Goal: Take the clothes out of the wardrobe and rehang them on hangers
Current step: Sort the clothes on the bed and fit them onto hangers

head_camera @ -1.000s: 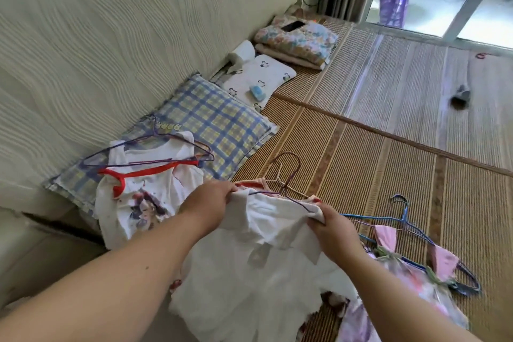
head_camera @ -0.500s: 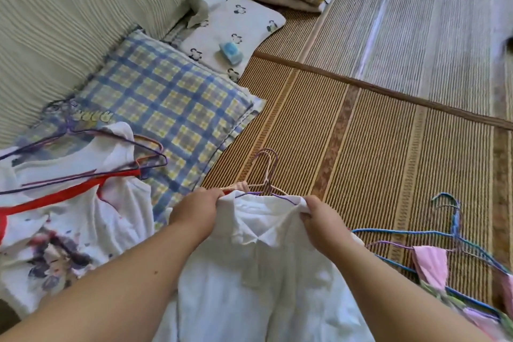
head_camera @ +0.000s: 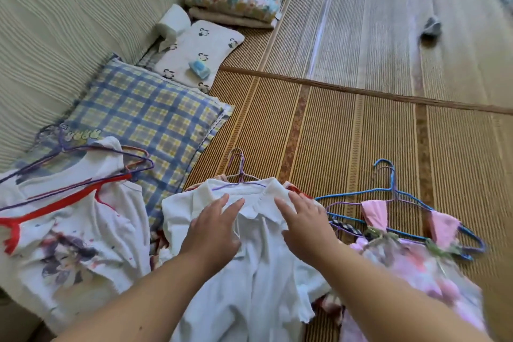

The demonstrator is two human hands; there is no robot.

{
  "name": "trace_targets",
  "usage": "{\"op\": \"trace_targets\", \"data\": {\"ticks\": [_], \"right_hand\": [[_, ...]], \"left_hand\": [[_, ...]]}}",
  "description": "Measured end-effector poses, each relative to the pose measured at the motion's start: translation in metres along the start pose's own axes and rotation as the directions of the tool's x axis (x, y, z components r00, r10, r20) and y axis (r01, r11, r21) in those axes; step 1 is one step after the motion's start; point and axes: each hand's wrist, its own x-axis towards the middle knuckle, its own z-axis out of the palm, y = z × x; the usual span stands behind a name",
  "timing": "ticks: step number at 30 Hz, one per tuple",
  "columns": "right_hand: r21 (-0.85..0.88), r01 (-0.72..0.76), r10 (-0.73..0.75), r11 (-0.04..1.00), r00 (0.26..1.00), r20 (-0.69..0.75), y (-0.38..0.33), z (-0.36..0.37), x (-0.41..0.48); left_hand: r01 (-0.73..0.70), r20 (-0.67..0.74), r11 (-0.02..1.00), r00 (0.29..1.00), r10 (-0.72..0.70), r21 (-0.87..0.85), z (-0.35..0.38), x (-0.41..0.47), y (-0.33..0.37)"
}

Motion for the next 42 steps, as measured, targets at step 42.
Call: {"op": "trace_targets", "data": {"ticks": [42], "right_hand": [[0.063, -0.457, 0.456, 0.887, 0.889, 0.025, 0.618, -0.062, -0.524]], "left_hand": [[-0.183, 0.304, 0.979, 0.931, 0.203, -0.093, 0.304, -0.238, 0.622]]}}
